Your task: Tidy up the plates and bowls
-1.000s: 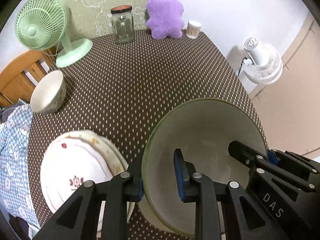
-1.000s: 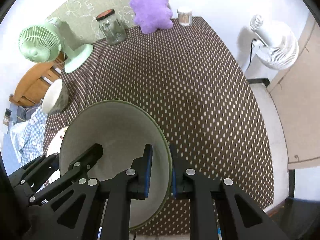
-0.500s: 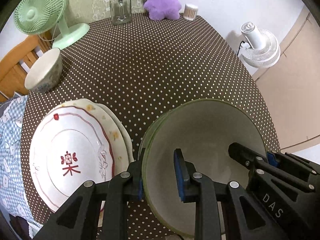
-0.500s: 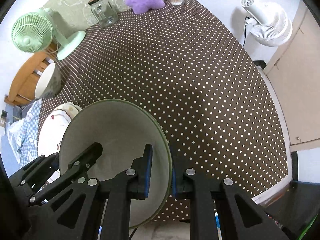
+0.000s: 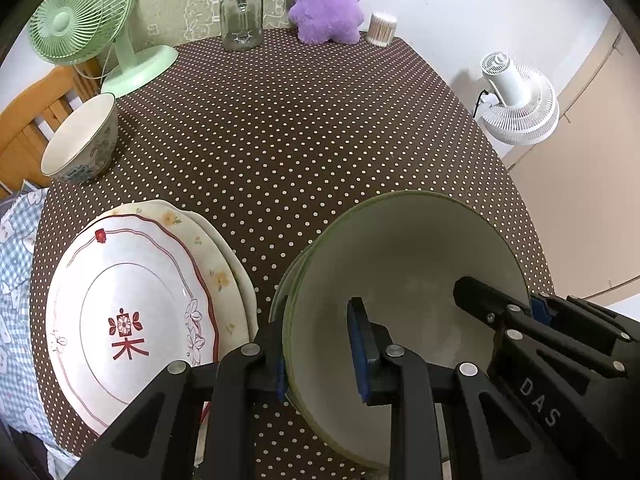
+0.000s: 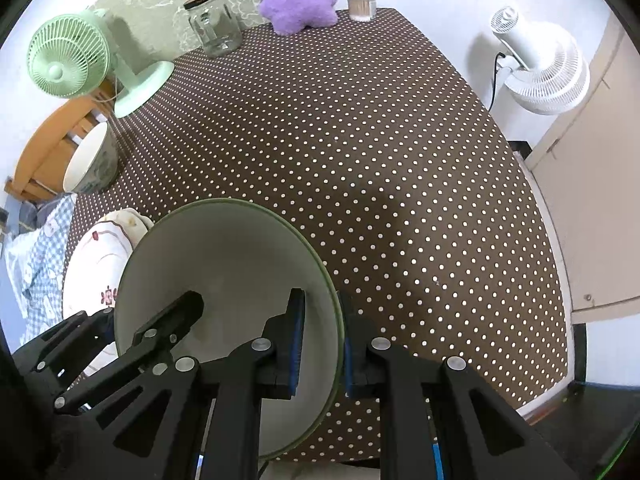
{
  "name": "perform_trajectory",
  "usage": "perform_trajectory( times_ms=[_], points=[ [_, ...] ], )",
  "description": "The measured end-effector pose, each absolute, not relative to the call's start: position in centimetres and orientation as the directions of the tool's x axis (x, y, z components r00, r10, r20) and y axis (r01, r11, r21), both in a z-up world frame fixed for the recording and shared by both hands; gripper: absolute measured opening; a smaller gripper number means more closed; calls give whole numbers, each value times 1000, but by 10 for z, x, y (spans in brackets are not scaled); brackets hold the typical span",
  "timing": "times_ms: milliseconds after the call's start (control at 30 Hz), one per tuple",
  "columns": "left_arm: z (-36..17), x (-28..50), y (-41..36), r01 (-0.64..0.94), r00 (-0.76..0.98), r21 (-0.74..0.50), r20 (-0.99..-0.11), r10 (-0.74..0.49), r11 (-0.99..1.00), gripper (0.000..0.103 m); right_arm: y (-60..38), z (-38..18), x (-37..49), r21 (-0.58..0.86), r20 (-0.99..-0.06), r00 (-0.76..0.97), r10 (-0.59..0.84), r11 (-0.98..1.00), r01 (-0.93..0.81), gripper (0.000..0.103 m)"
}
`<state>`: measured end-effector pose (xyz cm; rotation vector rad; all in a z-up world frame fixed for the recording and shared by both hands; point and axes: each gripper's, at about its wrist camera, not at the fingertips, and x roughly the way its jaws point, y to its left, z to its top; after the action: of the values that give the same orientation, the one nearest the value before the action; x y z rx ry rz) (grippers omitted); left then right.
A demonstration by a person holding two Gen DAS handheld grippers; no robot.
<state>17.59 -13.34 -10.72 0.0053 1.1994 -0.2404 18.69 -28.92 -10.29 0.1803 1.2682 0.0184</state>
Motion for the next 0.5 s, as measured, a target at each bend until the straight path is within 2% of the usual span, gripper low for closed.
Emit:
perform_trajectory(
  times_ms=[333,500],
  points=[
    [-104,174,-140,186,345,-78,-928,-139,979,22,-294,-108,186,184,-945,289,155,980,77,19],
    [-106,177,-142,177,335,-75,-933,-132,981,31,-297,-110,188,219,-936,297,191,974,63,18]
  ],
)
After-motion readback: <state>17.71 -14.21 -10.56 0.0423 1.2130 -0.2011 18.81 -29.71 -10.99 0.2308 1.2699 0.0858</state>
